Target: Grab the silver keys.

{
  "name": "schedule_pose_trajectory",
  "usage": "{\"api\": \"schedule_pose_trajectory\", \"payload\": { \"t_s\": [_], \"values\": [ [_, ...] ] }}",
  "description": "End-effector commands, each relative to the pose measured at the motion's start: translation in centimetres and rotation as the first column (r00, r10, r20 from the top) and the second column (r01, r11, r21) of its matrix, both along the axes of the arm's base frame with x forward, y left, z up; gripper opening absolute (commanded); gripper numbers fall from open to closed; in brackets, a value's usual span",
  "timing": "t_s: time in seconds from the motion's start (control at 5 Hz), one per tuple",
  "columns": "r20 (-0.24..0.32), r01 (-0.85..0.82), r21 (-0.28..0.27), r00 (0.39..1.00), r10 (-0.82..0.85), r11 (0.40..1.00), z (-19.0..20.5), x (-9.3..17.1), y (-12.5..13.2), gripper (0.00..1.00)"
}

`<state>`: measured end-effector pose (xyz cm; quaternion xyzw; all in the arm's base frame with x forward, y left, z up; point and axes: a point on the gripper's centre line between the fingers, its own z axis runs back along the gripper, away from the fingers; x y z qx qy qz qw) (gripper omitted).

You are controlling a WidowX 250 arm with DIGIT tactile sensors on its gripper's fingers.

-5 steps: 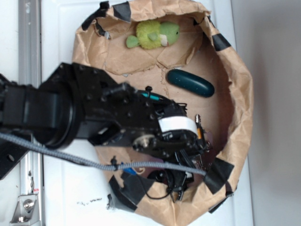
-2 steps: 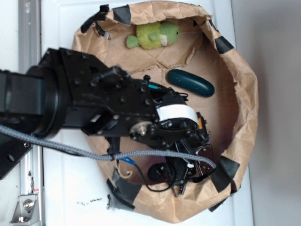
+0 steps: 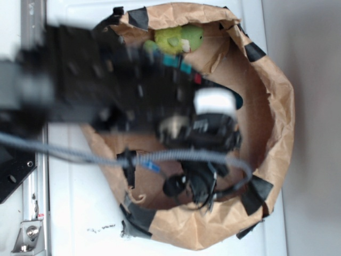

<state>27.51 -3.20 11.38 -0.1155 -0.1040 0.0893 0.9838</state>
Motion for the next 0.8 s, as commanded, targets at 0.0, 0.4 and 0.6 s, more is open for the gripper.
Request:
{"api": "schedule_pose_trajectory", "payload": {
  "t_s": [0.0, 0.4, 0.6],
  "values": [
    [0.095, -0.081, -0.034, 0.992, 0.084, 0.996, 9.2, -3.5, 3.7, 0.0],
    [0.069, -0.037, 0.033, 0.997, 0.034, 0.999, 7.1, -3.9, 2.0, 0.0],
    [0.07, -0.013, 0.051, 0.997, 0.01, 0.999, 6.1, -4.0, 1.2, 0.0]
  ]
}}
